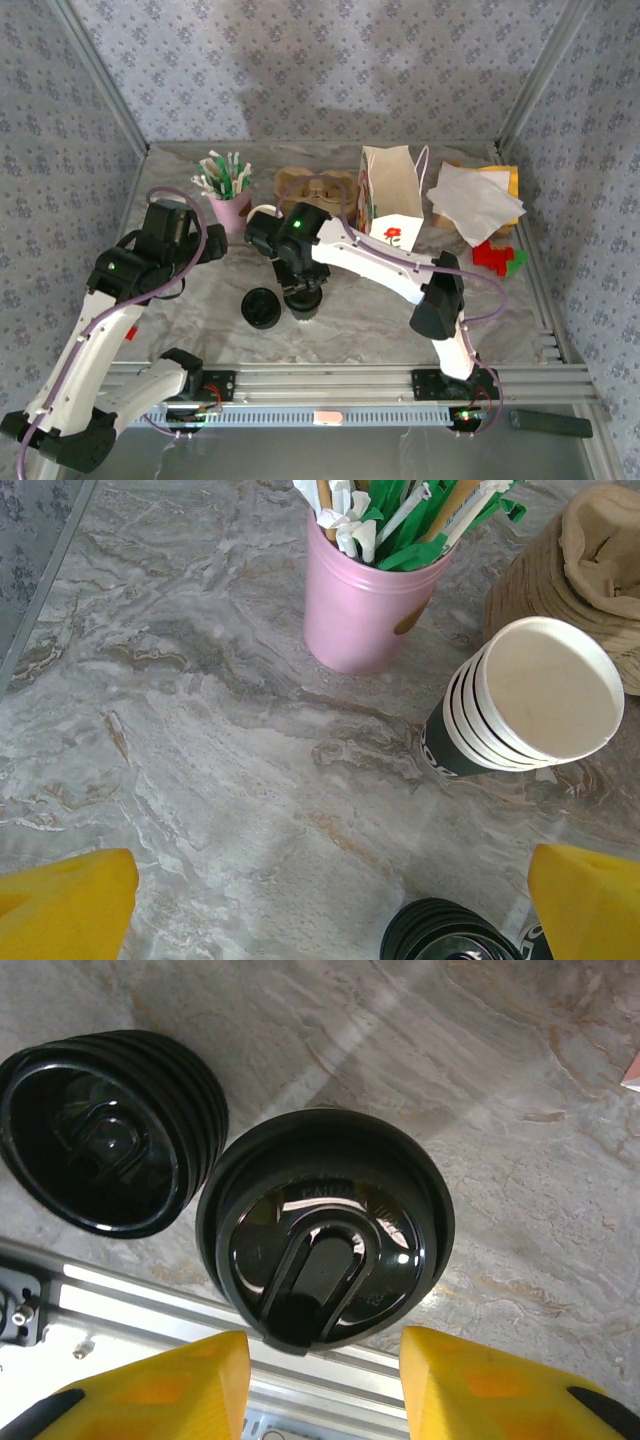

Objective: Pack the takeout coffee

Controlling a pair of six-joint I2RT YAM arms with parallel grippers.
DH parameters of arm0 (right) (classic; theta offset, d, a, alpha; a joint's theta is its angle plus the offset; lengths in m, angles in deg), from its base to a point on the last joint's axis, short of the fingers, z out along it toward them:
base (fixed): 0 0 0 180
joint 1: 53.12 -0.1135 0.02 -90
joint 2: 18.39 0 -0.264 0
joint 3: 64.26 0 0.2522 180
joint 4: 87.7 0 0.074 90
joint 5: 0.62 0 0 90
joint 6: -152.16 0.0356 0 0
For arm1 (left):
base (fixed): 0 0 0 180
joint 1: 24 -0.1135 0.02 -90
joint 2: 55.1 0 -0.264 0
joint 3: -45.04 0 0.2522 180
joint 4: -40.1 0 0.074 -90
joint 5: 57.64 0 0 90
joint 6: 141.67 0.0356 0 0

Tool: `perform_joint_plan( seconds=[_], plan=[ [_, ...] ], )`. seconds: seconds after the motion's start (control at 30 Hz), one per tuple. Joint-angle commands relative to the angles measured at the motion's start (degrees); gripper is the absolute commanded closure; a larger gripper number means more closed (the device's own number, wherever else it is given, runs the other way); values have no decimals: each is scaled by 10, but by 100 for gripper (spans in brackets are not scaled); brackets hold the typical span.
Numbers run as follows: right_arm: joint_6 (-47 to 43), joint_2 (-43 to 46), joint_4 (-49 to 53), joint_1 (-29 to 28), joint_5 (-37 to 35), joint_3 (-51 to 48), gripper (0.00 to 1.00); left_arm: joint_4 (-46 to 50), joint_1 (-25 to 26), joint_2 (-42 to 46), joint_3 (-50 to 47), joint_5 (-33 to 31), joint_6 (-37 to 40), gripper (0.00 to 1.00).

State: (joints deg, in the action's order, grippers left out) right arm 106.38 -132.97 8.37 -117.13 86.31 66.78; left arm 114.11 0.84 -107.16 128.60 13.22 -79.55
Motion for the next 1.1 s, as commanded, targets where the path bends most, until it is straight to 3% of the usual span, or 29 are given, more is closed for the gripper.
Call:
perform_joint_plan(
  seconds=[0.0, 1.07],
  plan=[
    [34, -20, 26, 2, -26, 13, 55, -7, -3, 11, -2, -14, 15, 0],
    [27, -72, 20, 5, -18, 1, 55, -25, -7, 12, -4, -12, 41, 0]
  ],
)
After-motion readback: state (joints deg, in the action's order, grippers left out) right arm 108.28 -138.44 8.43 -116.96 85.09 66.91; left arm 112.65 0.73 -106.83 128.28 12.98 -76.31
